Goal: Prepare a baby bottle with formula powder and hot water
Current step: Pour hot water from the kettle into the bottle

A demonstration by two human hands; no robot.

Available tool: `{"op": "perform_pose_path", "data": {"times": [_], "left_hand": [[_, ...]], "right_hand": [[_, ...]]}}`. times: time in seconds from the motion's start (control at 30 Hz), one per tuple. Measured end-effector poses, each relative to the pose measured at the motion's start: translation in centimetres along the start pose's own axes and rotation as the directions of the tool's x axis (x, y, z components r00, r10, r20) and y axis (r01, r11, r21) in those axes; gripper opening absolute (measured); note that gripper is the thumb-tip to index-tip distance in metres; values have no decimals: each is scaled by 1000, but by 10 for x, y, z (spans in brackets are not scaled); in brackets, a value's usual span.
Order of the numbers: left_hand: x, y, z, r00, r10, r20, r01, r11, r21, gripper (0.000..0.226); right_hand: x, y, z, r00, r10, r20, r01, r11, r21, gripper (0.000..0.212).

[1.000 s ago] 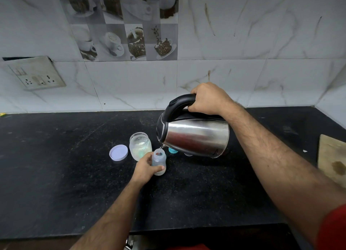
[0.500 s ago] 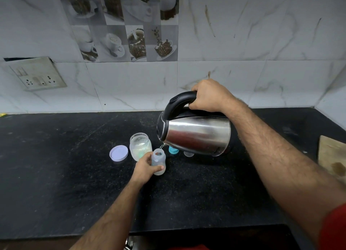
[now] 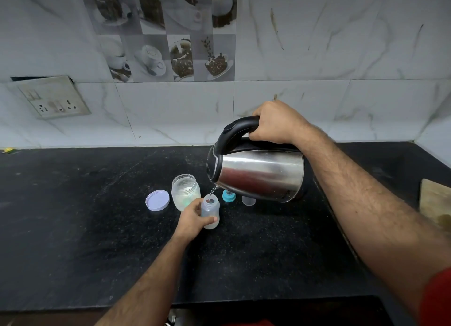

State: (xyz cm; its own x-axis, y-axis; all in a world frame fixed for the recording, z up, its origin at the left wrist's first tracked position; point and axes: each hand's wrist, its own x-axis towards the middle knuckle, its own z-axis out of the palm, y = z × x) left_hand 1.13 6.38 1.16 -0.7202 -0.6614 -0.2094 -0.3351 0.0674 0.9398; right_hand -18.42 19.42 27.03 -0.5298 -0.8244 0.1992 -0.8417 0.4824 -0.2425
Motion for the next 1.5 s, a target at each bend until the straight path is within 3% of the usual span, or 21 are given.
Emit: {"op": "perform_pose_path", "data": {"times": [1.5], "left_hand": [[16,-1,1,1000,1,14,-1,1000,23,55]], "right_hand": [[17,-1,-29,1000,-7,-7,6,1000,-28,10]]}}
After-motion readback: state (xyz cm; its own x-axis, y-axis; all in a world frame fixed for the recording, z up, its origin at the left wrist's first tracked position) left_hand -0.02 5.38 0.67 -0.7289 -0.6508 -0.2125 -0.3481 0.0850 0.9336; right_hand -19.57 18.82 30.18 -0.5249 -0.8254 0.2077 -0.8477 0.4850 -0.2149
